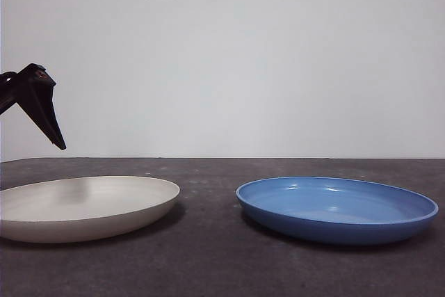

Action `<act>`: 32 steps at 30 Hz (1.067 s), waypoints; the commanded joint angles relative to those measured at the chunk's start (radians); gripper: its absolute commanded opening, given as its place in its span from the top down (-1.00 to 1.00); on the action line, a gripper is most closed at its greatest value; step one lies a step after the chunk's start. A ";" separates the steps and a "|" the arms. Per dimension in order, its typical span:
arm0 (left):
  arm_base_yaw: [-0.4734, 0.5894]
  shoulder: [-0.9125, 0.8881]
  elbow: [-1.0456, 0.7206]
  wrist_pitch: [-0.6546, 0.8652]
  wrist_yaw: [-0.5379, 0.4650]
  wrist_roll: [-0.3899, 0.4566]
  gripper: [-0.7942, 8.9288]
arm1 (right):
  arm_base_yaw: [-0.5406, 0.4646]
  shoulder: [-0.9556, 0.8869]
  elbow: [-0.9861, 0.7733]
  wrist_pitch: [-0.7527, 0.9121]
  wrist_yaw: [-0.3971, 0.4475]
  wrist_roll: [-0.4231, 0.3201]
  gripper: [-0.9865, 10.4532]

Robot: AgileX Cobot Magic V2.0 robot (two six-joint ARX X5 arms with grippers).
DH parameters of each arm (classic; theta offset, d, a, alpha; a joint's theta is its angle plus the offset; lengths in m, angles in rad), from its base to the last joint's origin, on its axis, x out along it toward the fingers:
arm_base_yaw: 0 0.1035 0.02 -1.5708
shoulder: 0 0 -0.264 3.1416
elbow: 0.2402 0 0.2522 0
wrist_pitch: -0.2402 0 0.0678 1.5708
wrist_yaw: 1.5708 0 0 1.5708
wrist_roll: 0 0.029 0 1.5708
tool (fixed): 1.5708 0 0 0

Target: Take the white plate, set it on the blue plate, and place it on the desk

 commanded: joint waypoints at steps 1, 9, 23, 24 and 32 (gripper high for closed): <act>0.003 0.026 0.016 0.018 0.006 0.019 -0.38 | 0.004 0.006 0.015 0.008 -0.003 -0.007 -0.12; 0.000 0.037 0.016 0.016 0.005 0.019 -0.25 | 0.004 0.006 0.015 0.016 0.008 -0.008 -0.12; -0.012 0.049 0.016 0.018 -0.019 0.016 -0.03 | 0.004 0.006 0.015 0.042 0.007 -0.008 -0.12; -0.013 0.049 0.016 0.016 -0.039 0.015 0.02 | 0.004 0.006 0.015 0.042 0.007 -0.008 -0.12; -0.015 0.050 0.016 0.006 -0.100 0.014 0.13 | 0.004 0.006 0.015 0.042 0.007 -0.008 -0.12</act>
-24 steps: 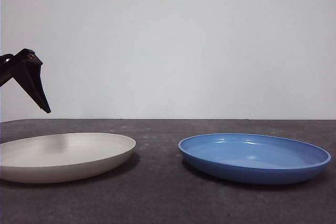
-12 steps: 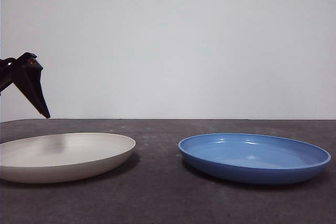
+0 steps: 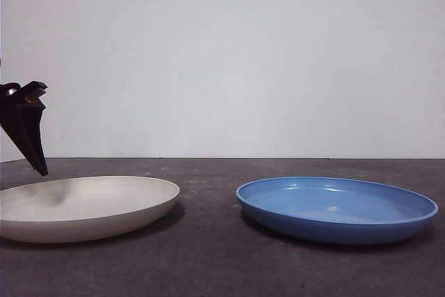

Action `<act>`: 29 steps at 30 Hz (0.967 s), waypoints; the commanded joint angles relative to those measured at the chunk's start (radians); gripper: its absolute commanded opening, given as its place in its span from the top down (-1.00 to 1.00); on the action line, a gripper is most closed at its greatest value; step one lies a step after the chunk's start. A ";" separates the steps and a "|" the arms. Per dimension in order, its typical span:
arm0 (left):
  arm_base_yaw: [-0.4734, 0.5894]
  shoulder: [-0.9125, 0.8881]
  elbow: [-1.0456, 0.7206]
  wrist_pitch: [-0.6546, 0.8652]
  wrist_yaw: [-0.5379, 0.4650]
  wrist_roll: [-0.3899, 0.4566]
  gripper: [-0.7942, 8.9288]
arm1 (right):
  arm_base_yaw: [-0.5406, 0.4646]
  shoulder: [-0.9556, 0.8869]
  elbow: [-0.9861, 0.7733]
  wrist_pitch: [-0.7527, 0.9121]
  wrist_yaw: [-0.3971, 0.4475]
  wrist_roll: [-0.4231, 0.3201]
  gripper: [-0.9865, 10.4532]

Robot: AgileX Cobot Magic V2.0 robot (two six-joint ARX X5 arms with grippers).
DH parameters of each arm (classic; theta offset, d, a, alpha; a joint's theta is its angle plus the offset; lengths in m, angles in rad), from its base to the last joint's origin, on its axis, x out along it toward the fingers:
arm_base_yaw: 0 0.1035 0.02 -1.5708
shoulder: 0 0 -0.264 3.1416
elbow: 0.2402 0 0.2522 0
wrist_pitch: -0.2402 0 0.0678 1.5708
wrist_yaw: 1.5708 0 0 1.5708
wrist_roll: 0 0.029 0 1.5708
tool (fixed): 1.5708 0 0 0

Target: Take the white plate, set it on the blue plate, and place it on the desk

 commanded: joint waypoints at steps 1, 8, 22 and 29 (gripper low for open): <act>-0.006 0.024 0.016 0.001 0.000 0.015 0.13 | 0.004 0.006 0.015 0.013 0.000 -0.007 -0.12; -0.026 0.054 0.016 0.004 0.000 0.012 0.14 | 0.004 0.006 0.015 0.011 0.000 -0.007 -0.12; -0.026 0.069 0.016 0.031 -0.010 0.009 0.82 | 0.004 0.006 0.015 0.000 0.000 -0.007 -0.12; -0.028 0.057 0.042 0.001 -0.010 0.005 0.82 | 0.004 0.006 0.015 0.000 0.001 -0.002 -0.12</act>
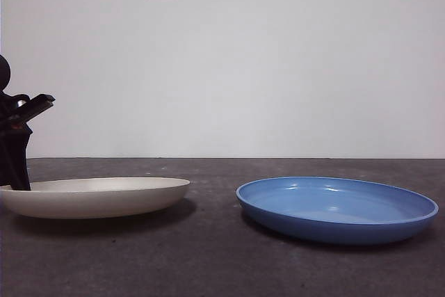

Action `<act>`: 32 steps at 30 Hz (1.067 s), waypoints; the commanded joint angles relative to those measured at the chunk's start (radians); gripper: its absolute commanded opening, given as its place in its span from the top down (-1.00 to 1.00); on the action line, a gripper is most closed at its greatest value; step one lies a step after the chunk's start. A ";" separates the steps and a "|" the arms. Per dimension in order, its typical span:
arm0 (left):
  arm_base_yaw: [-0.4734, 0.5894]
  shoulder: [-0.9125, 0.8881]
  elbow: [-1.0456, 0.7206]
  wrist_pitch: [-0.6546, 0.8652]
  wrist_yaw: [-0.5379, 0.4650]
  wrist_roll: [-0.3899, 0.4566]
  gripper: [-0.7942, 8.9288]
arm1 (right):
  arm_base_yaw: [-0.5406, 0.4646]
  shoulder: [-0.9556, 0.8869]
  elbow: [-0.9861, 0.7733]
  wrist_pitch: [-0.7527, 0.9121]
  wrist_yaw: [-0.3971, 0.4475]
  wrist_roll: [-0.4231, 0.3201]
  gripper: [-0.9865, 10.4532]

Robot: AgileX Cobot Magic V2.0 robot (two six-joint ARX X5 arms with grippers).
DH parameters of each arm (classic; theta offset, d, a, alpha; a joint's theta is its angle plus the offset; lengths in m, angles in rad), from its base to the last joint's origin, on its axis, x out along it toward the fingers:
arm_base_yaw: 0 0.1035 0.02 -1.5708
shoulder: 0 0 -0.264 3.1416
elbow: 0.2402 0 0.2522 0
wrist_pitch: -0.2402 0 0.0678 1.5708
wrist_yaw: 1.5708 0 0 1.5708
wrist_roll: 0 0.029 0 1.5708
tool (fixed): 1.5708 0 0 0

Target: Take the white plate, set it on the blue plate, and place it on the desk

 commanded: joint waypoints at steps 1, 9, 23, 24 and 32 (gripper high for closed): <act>-0.006 0.006 0.043 -0.022 0.003 0.000 0.82 | 0.004 0.005 0.015 0.006 0.001 0.000 -0.12; -0.116 -0.018 0.145 -0.121 0.004 -0.092 0.82 | 0.003 -0.007 0.030 -0.066 0.100 -0.001 -0.12; -0.464 -0.008 0.294 -0.057 0.003 -0.258 0.82 | 0.002 -0.053 0.214 -0.244 0.276 -0.106 -0.11; -0.483 -0.001 0.310 -0.054 0.003 -0.267 0.82 | 0.002 -0.053 0.225 -0.253 0.285 -0.111 -0.12; -0.615 0.170 0.530 -0.076 0.003 -0.295 0.82 | 0.002 -0.074 0.268 -0.296 0.290 -0.142 -0.11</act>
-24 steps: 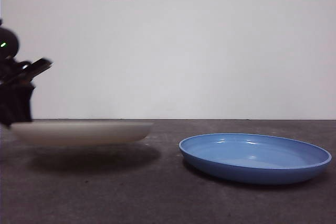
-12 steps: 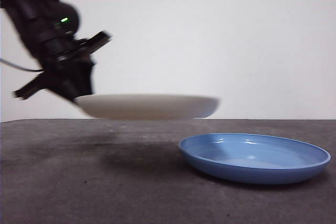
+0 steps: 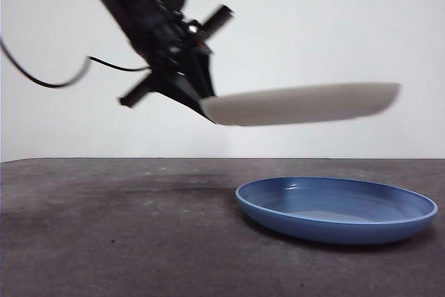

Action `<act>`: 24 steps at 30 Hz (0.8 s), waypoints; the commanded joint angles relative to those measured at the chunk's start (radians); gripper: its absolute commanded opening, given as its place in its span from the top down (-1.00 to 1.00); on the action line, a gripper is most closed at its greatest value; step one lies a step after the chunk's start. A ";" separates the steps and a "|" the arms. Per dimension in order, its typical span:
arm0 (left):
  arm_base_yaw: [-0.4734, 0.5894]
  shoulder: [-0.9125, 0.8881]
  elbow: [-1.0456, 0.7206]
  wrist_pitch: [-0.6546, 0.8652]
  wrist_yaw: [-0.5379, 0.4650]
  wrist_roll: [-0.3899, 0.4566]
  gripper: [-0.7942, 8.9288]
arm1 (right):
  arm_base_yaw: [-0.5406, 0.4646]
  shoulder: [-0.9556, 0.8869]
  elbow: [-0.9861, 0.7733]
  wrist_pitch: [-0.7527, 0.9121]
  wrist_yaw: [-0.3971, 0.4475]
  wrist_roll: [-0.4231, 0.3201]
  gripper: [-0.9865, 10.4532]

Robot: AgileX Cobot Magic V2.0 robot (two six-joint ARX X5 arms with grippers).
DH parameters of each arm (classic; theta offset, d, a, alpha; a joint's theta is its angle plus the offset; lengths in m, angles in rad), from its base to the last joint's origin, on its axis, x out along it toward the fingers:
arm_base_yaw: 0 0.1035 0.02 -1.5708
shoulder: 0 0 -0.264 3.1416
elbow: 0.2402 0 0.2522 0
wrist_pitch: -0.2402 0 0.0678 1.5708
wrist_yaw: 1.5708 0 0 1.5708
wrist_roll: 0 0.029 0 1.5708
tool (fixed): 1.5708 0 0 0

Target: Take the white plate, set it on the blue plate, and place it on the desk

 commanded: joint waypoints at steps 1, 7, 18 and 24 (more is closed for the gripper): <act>-0.039 0.089 0.090 -0.014 0.006 -0.017 0.82 | 0.003 -0.001 0.021 -0.012 0.001 -0.029 -0.12; -0.088 0.217 0.238 -0.069 0.005 -0.009 0.82 | 0.003 -0.007 0.021 -0.032 0.001 -0.042 -0.12; -0.098 0.283 0.290 -0.122 -0.102 0.015 0.82 | 0.003 -0.007 0.021 -0.034 0.000 -0.042 -0.12; -0.097 0.284 0.290 -0.152 -0.117 0.041 0.82 | 0.003 -0.007 0.021 -0.033 0.000 -0.042 -0.12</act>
